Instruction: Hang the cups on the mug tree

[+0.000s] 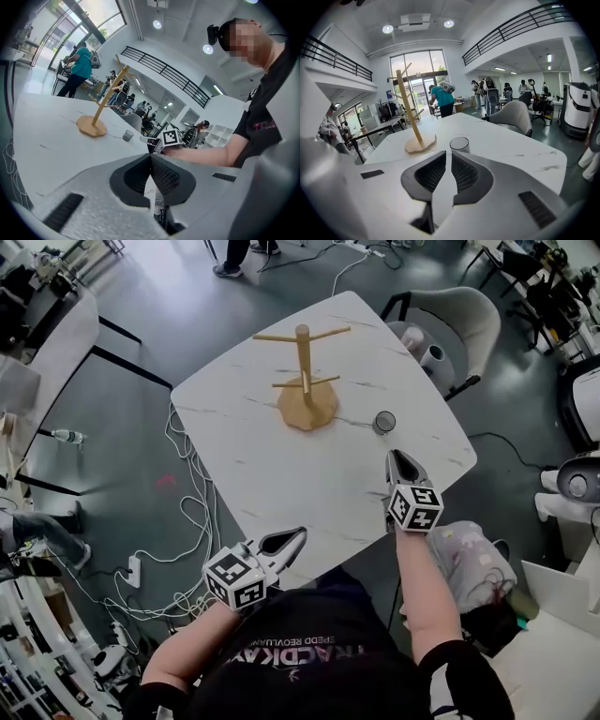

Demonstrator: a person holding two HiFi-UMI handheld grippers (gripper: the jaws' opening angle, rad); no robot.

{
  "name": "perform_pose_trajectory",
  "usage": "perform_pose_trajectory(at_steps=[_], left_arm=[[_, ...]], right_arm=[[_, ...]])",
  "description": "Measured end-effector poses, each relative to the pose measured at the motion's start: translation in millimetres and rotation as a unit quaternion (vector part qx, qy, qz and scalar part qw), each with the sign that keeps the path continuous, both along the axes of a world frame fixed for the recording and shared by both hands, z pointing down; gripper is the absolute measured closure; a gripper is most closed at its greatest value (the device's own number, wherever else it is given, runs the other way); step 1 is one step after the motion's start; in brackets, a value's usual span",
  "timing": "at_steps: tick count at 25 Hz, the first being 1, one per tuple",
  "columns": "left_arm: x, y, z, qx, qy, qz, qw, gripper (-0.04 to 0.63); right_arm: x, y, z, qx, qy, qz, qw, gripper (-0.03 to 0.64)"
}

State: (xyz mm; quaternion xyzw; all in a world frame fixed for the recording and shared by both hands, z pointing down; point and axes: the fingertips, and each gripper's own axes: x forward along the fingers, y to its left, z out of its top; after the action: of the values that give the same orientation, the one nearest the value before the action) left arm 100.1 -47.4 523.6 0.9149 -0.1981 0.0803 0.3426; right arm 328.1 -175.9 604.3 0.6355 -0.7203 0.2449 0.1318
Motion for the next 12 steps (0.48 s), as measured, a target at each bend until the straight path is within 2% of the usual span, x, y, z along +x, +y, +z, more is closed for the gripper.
perform_pose_trajectory(at_steps=[3, 12], left_arm=[[2, -2, 1, -0.001, -0.002, -0.009, 1.0000, 0.598], [1, -2, -2, -0.002, -0.010, -0.039, 0.9992, 0.598]], right_arm=[[4, -8, 13, -0.016, 0.006, -0.006, 1.000, 0.538], [7, -29, 46, -0.063, 0.030, -0.018, 0.997, 0.503]])
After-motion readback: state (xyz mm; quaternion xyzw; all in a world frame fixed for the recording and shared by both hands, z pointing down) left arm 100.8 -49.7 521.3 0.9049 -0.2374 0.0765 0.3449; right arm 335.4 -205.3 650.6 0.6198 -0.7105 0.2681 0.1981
